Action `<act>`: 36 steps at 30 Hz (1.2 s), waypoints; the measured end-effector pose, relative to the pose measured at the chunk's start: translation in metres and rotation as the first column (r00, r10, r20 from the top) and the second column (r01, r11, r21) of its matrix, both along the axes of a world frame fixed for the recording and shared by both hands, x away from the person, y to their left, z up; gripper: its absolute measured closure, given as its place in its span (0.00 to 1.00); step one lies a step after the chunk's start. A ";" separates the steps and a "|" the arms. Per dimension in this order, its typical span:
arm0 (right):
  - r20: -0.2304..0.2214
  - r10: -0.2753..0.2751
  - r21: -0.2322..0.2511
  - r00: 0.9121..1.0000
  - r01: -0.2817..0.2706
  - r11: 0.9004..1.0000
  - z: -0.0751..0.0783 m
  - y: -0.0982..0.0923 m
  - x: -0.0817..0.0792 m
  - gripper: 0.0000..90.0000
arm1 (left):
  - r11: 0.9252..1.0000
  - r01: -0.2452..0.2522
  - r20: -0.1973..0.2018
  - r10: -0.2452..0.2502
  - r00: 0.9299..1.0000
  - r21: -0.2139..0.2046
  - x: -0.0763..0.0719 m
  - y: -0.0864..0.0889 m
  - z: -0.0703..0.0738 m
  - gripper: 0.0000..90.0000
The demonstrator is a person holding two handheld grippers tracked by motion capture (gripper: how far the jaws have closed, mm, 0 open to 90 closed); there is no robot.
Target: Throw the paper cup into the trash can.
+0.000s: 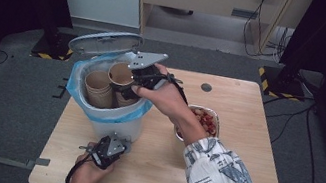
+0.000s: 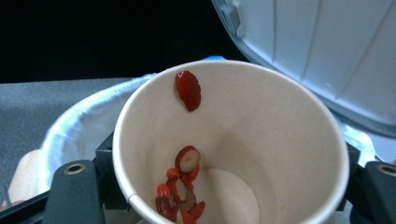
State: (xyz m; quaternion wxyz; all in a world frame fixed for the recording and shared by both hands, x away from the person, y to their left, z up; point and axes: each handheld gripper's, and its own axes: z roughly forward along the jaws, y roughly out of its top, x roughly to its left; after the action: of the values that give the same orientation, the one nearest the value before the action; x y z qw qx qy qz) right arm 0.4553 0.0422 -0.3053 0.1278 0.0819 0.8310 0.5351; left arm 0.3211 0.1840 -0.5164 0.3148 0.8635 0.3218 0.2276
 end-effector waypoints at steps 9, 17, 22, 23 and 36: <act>-0.072 -0.019 0.000 0.997 0.019 1.000 -0.004 0.007 -0.003 0.14 | 1.000 0.000 -0.001 0.000 1.000 -0.002 0.000 0.000 0.000 1.00; -0.086 -0.051 0.006 0.995 0.051 0.999 -0.003 0.002 0.000 0.16 | 1.000 0.000 0.000 0.000 1.000 -0.001 0.000 0.000 0.000 1.00; -0.095 -0.061 0.024 0.994 0.064 0.998 -0.002 -0.002 0.000 0.15 | 1.000 0.001 0.000 -0.001 1.000 0.000 0.000 0.000 0.000 1.00; -0.100 -0.069 0.026 0.993 0.072 0.997 -0.002 -0.002 0.000 0.15 | 1.000 0.001 -0.001 -0.001 1.000 -0.001 0.000 0.000 0.000 1.00; -0.130 -0.130 0.035 0.983 0.136 0.990 0.000 -0.013 0.004 0.12 | 1.000 0.002 -0.002 -0.002 1.000 -0.004 0.000 0.000 0.000 1.00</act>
State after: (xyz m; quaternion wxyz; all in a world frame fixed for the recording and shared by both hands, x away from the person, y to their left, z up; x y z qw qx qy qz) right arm 0.4596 0.0290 -0.3057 0.1082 0.1741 0.8183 0.5371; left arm 0.3213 0.1844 -0.5165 0.3163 0.8634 0.3217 0.2259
